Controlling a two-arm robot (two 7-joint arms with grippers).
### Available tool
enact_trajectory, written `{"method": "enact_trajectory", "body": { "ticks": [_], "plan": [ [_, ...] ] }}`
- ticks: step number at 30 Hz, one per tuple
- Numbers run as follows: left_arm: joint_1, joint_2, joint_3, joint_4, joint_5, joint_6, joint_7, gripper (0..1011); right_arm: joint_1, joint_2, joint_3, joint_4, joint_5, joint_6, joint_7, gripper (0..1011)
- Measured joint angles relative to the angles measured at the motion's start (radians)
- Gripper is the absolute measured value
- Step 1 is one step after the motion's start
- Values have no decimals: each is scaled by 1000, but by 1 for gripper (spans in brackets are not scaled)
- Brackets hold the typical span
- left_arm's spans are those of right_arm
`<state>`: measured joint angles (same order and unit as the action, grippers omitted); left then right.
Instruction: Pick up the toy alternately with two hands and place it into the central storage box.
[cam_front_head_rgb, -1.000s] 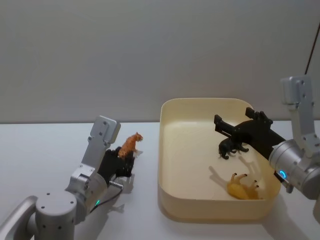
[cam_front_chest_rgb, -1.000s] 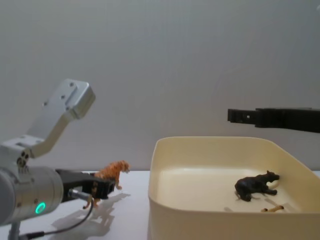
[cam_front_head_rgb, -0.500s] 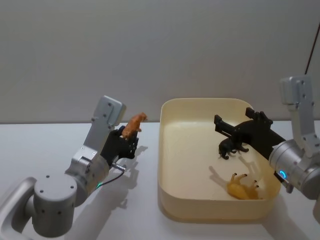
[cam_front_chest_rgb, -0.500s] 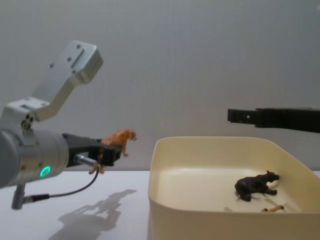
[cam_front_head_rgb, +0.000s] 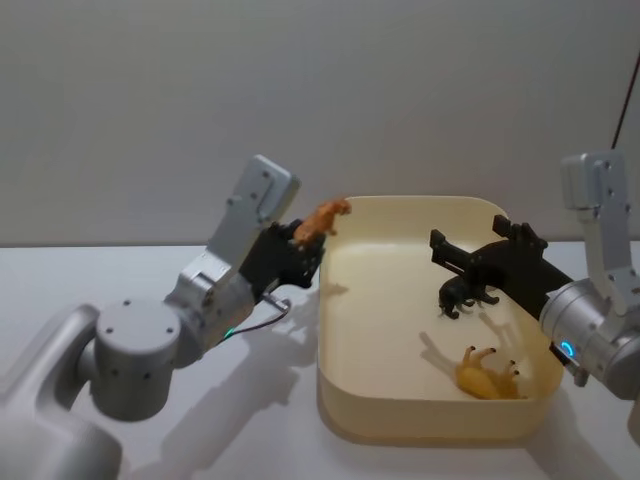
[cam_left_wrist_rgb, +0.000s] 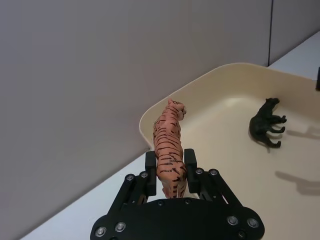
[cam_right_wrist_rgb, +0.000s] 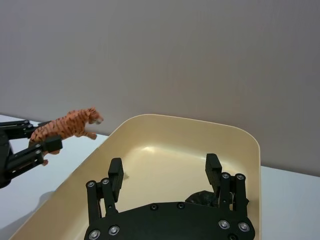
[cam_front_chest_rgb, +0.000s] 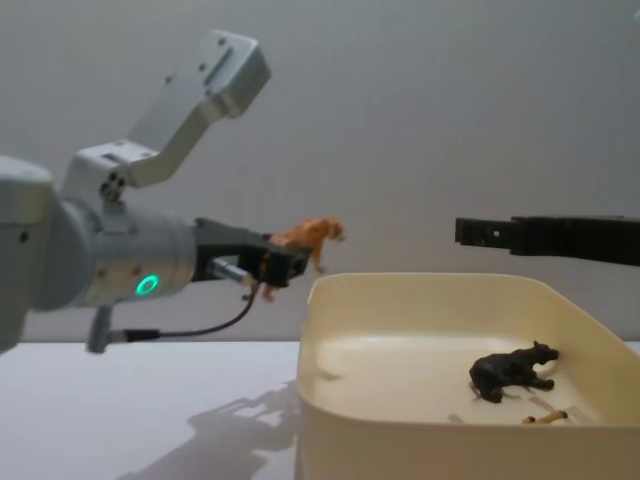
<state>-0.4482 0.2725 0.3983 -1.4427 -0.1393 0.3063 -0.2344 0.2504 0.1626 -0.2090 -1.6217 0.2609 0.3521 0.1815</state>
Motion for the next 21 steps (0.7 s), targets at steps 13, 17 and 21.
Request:
{"method": "enact_trajectory", "body": {
  "ticks": [13, 17, 21],
  "plan": [
    [-110, -73, 20, 136, 46, -55, -93, 354, 0, 0, 0, 0, 0, 0, 0, 1001],
    [-127, -86, 23, 159, 53, -66, -104, 450, 0, 0, 0, 0, 0, 0, 0, 1000],
    [-141, -95, 26, 178, 58, -73, -113, 590, 0, 0, 0, 0, 0, 0, 0, 1001]
  ]
}}
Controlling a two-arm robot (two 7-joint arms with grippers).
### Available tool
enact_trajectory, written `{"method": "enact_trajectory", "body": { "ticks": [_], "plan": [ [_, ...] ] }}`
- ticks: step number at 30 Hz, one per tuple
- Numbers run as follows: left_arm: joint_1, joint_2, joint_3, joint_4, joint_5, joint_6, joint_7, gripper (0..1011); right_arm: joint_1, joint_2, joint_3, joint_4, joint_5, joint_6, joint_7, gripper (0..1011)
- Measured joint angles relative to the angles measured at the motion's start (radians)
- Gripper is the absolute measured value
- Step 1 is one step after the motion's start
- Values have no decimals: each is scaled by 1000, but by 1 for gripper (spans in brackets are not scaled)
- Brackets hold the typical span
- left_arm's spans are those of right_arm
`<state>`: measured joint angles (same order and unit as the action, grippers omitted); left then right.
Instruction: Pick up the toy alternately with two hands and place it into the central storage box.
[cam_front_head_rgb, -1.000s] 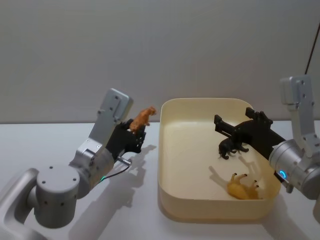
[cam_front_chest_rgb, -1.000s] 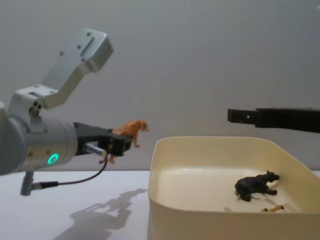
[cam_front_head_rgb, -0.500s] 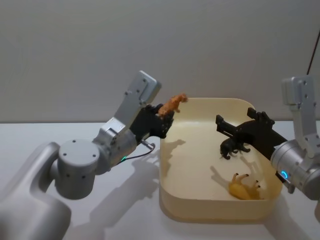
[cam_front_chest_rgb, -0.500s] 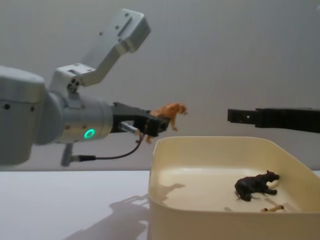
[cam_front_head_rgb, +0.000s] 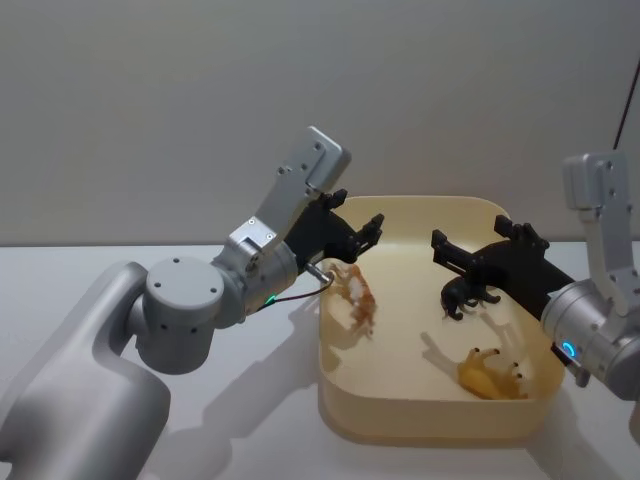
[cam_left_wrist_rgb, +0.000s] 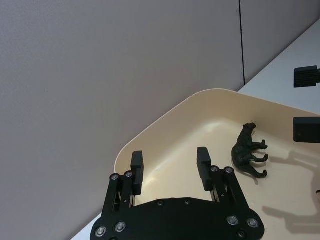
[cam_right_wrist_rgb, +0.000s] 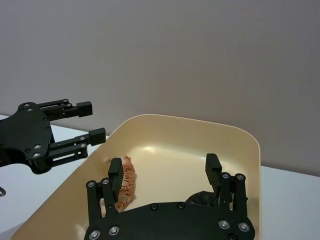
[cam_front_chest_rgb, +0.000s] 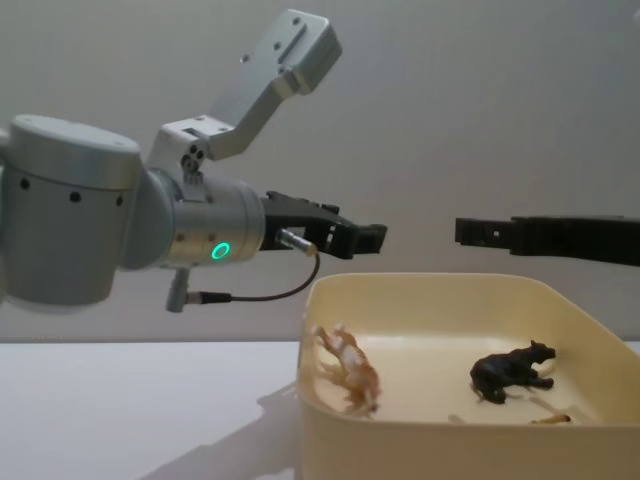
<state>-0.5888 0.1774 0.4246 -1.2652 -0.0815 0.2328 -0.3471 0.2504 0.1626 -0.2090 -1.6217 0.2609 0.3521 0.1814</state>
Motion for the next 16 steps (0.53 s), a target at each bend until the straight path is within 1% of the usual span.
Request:
{"method": "enact_trajectory", "body": {
  "ticks": [4, 6, 7, 9, 10, 13, 14, 16],
  "plan": [
    [-11, -8, 2, 15, 4, -6, -7, 731, 0, 0, 0, 0, 0, 0, 0, 1000],
    [-14, -10, 3, 19, 6, -8, -10, 765, 0, 0, 0, 0, 0, 0, 0, 1001],
    [-16, -11, 3, 21, 6, -9, -10, 815, 0, 0, 0, 0, 0, 0, 0, 1001],
    [-19, -14, 4, 25, 7, -11, -13, 863, 0, 0, 0, 0, 0, 0, 0, 1000],
    [-21, -15, 4, 28, 8, -12, -14, 915, 0, 0, 0, 0, 0, 0, 0, 1001],
    [-24, -17, 5, 32, 9, -14, -16, 959, 0, 0, 0, 0, 0, 0, 0, 1001],
    [-25, -18, 5, 34, 9, -15, -17, 1000, 0, 0, 0, 0, 0, 0, 0, 1000],
    [-27, -19, 5, 36, 10, -15, -18, 1001, 0, 0, 0, 0, 0, 0, 0, 1000]
  ]
}}
